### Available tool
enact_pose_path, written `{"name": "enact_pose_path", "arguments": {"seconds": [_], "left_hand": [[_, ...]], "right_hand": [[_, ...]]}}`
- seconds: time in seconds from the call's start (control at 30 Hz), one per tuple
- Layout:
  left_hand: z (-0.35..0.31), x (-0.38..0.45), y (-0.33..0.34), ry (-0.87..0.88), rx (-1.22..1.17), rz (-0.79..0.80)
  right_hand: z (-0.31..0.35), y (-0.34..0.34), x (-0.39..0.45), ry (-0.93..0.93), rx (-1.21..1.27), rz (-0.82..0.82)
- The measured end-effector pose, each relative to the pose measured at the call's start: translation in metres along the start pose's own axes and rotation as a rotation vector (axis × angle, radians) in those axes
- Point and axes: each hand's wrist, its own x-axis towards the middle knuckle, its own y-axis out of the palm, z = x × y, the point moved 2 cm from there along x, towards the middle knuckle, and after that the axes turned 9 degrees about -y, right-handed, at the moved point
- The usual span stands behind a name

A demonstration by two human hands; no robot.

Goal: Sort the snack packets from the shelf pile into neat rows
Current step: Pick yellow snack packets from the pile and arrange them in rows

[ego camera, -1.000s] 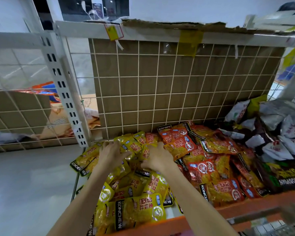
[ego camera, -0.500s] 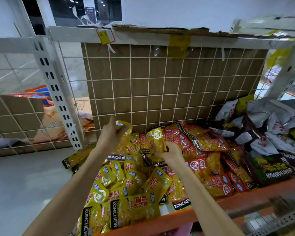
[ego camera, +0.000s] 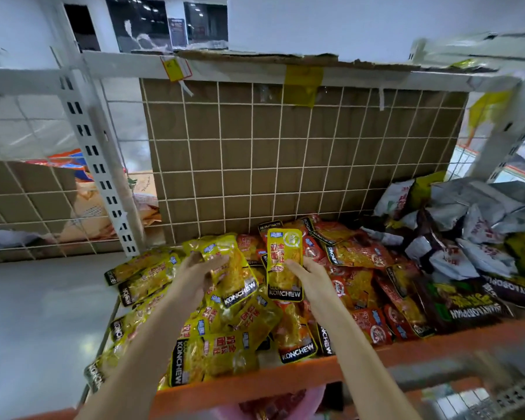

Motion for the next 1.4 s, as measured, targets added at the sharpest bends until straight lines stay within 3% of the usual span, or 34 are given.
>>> {"name": "enact_pose_path", "arguments": {"seconds": [0.17,0.27,0.53,0.77,0.97,1.4], "left_hand": [[0.028,-0.045,-0.006,0.154,0.043,-0.091],[0.043,-0.065,-0.015,0.231,-0.009,-0.199],[0.086,-0.155,-0.065,0.312,-0.187,-0.431],[0.120,-0.255,-0.145,0.372,-0.250,-0.755],[0.138,-0.333,-0.231,0.405,-0.354,-0.992],[0.111,-0.444,-0.429,0.436,-0.357,-1.194]], "right_hand": [[-0.004,-0.008,-0.012,0.017,0.047,0.096],[-0.009,-0.003,-0.021,-0.055,0.034,0.217],[-0.023,0.056,-0.069,-0.017,0.049,0.573],[-0.036,0.157,-0.142,0.058,0.132,0.922],[-0.040,0.261,-0.214,0.126,0.123,1.128],[-0.042,0.480,-0.336,0.097,0.104,1.270]]}}
